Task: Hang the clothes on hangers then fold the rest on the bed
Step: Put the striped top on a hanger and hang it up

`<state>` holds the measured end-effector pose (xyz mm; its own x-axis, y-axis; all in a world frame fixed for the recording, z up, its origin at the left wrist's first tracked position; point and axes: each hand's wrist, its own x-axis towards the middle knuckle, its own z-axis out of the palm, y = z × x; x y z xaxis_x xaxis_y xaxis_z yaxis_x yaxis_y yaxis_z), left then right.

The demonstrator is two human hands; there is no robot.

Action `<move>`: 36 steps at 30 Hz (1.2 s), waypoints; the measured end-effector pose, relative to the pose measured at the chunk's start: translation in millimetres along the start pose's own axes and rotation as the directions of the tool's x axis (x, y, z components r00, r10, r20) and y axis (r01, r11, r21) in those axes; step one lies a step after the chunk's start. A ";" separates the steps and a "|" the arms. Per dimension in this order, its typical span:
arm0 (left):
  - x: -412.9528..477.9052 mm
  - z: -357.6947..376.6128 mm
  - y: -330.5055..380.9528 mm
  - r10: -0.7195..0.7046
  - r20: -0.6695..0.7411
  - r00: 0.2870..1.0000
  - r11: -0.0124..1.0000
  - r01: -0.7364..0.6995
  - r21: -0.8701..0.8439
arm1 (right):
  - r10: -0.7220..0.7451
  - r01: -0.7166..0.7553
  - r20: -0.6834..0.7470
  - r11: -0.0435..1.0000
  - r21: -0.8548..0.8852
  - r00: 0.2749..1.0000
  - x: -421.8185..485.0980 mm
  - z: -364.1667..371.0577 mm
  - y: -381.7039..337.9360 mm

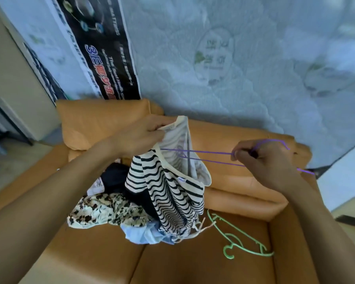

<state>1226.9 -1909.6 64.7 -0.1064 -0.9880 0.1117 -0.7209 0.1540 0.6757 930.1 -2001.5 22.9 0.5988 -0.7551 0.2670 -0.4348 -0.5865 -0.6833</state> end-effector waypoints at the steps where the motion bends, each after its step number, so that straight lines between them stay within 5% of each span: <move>1: -1.5 -4.9 7.0 0.027 0.005 1.000 0.999 -0.027 0.030 | -0.012 0.012 0.009 1.000 -0.017 1.000 3.7 -4.1 -8.7; 14: -0.9 -10.7 41.8 0.146 0.127 0.981 0.968 -0.169 0.187 | -0.092 0.099 0.189 0.995 -0.031 0.978 24.4 2.7 -86.1; 20: 0.8 0.8 53.1 0.347 0.112 0.931 0.920 -0.361 0.152 | -0.041 0.043 0.074 0.999 -0.016 0.996 32.4 29.8 -88.4; 28: 16.7 7.8 31.0 0.390 0.057 0.919 0.821 -0.375 0.430 | -0.055 0.073 -0.157 0.991 0.108 0.986 37.9 24.8 -75.6; 31: 21.7 8.4 28.9 0.401 0.004 0.916 0.826 -0.363 0.431 | -0.100 0.113 -0.428 0.994 0.005 0.898 29.9 22.7 -68.3; 33: 24.1 4.8 28.2 0.396 -0.006 0.918 0.826 -0.353 0.439 | -0.212 0.193 -0.647 0.976 -0.100 0.732 10.6 28.0 -66.5; 35: 26.1 -0.5 29.3 0.372 -0.009 0.928 0.832 -0.329 0.446 | -0.354 0.296 -0.707 0.932 -0.210 0.612 -16.3 50.7 -65.1; 36: 27.4 -4.1 29.9 0.353 -0.010 0.936 0.843 -0.313 0.438 | -0.394 0.338 -0.671 0.915 -0.220 0.628 -27.6 67.6 -59.1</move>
<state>1205.3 -1932.0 90.9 -0.3470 -0.8698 0.3507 -0.8739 0.4356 0.2157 984.8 -1926.2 10.0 0.0963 -0.4400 0.8928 -0.3434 -0.8566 -0.3851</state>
